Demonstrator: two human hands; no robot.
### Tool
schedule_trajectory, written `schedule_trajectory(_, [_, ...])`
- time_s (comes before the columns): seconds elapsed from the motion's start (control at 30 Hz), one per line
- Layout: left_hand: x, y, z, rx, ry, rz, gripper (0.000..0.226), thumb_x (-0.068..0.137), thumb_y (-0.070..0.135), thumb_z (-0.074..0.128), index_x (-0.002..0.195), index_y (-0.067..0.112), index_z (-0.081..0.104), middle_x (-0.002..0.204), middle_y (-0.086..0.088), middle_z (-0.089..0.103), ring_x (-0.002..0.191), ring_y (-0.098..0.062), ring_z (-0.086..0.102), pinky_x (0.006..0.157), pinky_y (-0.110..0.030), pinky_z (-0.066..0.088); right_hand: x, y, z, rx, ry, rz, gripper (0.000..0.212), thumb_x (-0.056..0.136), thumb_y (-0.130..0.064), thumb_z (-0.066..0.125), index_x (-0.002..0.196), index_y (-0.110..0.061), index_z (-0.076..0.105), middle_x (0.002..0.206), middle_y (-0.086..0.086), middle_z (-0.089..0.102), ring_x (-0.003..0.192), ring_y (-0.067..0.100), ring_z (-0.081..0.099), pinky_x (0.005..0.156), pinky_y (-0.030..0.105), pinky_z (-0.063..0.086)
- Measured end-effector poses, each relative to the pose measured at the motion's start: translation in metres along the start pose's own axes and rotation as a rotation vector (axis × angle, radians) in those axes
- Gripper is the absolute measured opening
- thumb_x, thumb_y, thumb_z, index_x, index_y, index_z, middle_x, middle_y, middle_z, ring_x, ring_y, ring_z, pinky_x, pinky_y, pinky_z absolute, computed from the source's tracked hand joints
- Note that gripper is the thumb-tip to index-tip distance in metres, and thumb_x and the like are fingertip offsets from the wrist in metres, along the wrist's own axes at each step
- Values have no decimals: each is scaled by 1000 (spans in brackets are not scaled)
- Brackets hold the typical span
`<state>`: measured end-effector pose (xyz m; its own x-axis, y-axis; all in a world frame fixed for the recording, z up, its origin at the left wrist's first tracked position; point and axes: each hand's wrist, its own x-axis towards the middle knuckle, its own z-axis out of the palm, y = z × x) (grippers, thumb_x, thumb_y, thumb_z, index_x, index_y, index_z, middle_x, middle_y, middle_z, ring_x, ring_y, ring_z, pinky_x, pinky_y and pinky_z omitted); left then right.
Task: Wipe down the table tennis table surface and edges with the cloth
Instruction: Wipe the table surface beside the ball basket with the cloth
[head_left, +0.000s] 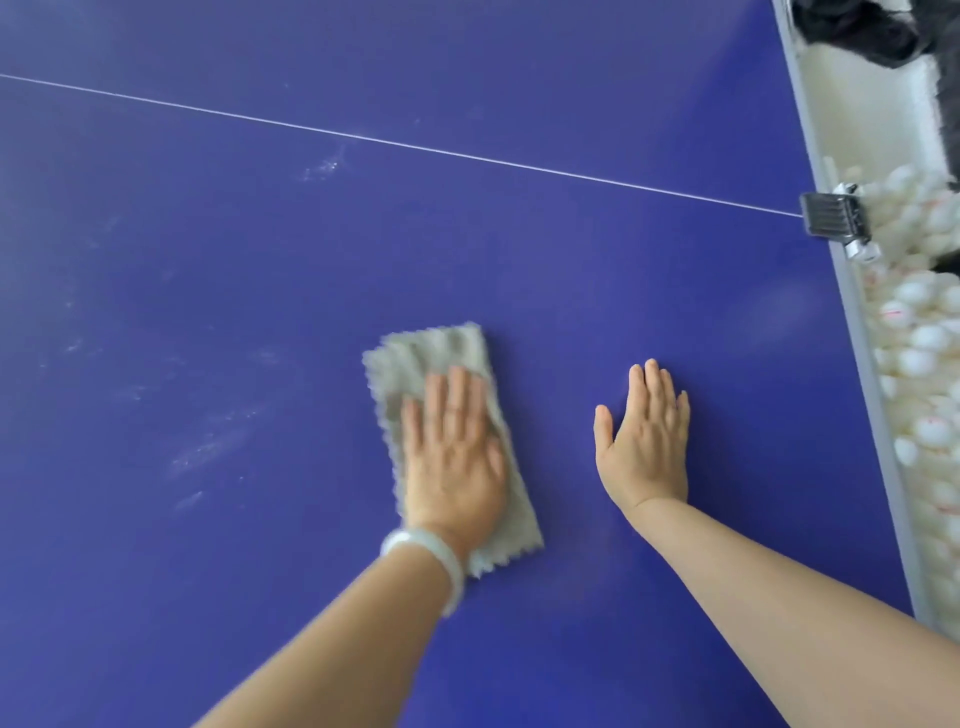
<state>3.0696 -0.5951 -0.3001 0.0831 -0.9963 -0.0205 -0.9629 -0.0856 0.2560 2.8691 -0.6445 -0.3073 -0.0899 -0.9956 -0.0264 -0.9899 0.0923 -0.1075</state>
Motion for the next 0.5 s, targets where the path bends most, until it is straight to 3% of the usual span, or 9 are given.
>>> schedule_trajectory(0.1, [-54, 34, 10, -23, -115, 411, 65, 96, 33, 38, 157, 20, 19, 165, 1, 10, 153, -22, 3, 121, -49, 11, 2, 2, 0, 29, 15, 1, 63, 100, -36, 41, 152, -3, 28, 162, 15, 22, 150, 30, 19, 123, 48, 11])
schedule_trajectory(0.17, [-46, 7, 5, -3, -115, 500, 64, 97, 36, 36, 157, 26, 18, 165, 5, 10, 152, -18, 3, 122, -47, 10, 2, 3, 1, 29, 32, -15, 63, 100, -36, 41, 151, -2, 29, 161, 15, 23, 150, 30, 20, 123, 48, 12])
schedule_trajectory(0.37, [7, -87, -23, 44, -42, -8, 63, 96, 39, 20, 158, 28, 14, 165, 7, 6, 152, -15, -2, 123, -44, 1, 2, 2, 2, 5, 30, -11, 63, 100, -40, 37, 152, -4, 27, 161, 15, 23, 150, 30, 20, 123, 48, 12])
schedule_trajectory(0.5, [7, -82, -21, 41, -48, -23, 65, 95, 40, 17, 158, 28, 9, 165, 7, 1, 152, -15, -6, 123, -43, -2, 1, -2, -2, -98, -49, 4, 65, 103, -37, 33, 154, -1, 19, 163, 18, 15, 151, 32, 13, 123, 50, 10])
